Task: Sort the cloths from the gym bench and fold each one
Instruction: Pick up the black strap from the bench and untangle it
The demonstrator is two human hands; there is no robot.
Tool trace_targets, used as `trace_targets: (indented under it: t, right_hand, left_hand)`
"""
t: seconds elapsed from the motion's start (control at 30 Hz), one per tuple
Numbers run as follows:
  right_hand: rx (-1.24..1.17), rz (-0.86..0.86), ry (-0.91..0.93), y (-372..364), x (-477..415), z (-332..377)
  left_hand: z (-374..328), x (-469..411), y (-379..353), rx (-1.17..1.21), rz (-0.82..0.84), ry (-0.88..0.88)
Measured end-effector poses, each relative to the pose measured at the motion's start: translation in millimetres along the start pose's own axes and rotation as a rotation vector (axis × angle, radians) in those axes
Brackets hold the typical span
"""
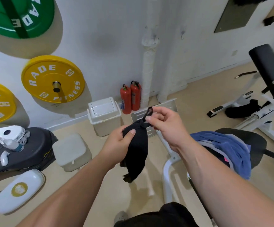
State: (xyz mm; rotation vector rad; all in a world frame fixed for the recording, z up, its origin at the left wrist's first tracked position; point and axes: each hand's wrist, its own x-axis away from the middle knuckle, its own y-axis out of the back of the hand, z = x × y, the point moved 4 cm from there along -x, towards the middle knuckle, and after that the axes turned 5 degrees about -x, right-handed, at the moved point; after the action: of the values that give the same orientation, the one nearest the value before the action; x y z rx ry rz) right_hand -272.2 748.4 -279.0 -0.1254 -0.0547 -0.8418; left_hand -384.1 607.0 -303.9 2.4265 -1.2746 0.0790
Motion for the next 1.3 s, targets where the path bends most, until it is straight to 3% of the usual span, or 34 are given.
trace_targets:
  t: [0.1, 0.3, 0.5, 0.9, 1.07, 1.3]
  right_hand:
    - [0.026, 0.074, -0.007, -21, -17, 3]
    - [0.267, 0.055, 0.039, -45, -73, 15]
    - [0.12, 0.129, -0.154, -43, -139, 4]
    - [-0.344, 0.149, -0.181, 19, -334, 27]
    - [-0.221, 0.151, -0.182, 39, -405, 36]
    - [0.053, -0.038, -0.179, 65, -506, 47]
  left_hand:
    - [4, -13, 28, -0.111, 0.016, -0.04]
    - [-2, -53, 63, -0.353, 0.043, -0.187]
    - [-10, -122, 72, -0.421, 0.073, -0.232]
    - [-73, -316, 29, -0.298, 0.056, -0.124]
    - [-93, -394, 11, -0.231, 0.094, -0.056]
    - [-123, -510, 0, -0.057, 0.19, -0.006]
